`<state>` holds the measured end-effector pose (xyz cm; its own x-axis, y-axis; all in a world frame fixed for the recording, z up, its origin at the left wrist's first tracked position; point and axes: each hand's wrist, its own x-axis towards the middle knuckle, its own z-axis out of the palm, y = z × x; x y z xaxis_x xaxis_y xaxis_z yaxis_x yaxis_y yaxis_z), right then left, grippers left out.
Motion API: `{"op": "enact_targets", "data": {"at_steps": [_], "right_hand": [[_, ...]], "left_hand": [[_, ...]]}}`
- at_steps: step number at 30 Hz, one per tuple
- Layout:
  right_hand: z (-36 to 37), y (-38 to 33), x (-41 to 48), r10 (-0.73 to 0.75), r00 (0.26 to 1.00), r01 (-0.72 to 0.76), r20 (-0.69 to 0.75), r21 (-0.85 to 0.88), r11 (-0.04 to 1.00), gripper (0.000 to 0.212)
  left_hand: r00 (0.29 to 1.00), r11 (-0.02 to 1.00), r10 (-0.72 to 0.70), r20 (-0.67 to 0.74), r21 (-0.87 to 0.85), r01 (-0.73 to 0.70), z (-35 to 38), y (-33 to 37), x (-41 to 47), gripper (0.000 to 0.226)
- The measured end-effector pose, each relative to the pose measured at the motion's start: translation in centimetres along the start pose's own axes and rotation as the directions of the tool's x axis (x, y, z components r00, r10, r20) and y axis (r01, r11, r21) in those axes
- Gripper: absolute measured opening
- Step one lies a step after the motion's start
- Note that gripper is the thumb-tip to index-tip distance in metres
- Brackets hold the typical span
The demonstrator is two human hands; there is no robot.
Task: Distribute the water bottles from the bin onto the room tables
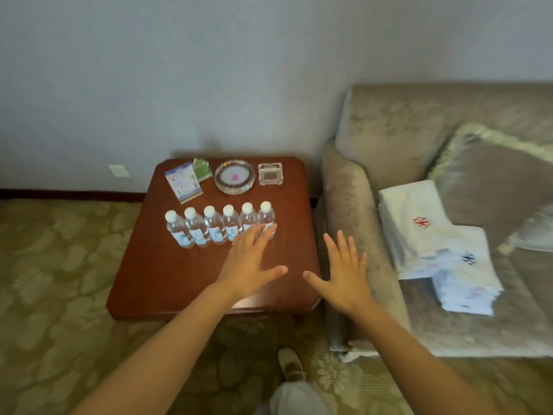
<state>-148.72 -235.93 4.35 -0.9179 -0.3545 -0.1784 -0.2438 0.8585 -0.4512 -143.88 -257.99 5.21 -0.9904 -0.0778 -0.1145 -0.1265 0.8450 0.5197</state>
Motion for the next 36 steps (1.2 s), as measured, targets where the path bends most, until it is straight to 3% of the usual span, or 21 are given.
{"op": "enact_targets", "data": {"at_steps": [6, 12, 19, 25, 36], "right_hand": [[-8.6, 1.6, -8.1, 0.138, 0.981, -0.136, -0.133, 0.024, 0.99, 0.103], [-13.0, 6.5, -16.0, 0.281, 0.927, -0.272, -0.25, 0.072, 0.96, 0.097], [-16.5, 13.2, -28.0, 0.46, 0.82, -0.422, -0.341, 0.182, 0.888, 0.098], [-18.2, 18.4, -41.8, 0.582, 0.71, -0.532, -0.396, 0.24, 0.812, 0.096], [-18.0, 24.2, -65.8, 0.731, 0.468, -0.679, -0.497, 0.327, 0.657, 0.096]], "left_hand": [[0.981, 0.982, 0.184, 0.056, 0.043, -0.186, -4.1, 10.0, -2.9, 0.092], [0.904, 0.91, 0.41, 0.125, 0.019, -0.415, -1.5, 18.2, -4.3, 0.093], [0.808, 0.838, 0.538, 0.242, -0.044, -0.544, 3.0, 29.5, -8.8, 0.091], [0.686, 0.744, 0.659, 0.308, -0.135, -0.654, 9.1, 38.9, -15.5, 0.117], [0.396, 0.514, 0.816, 0.421, -0.213, -0.831, 18.7, 53.8, -32.2, 0.098]]}}
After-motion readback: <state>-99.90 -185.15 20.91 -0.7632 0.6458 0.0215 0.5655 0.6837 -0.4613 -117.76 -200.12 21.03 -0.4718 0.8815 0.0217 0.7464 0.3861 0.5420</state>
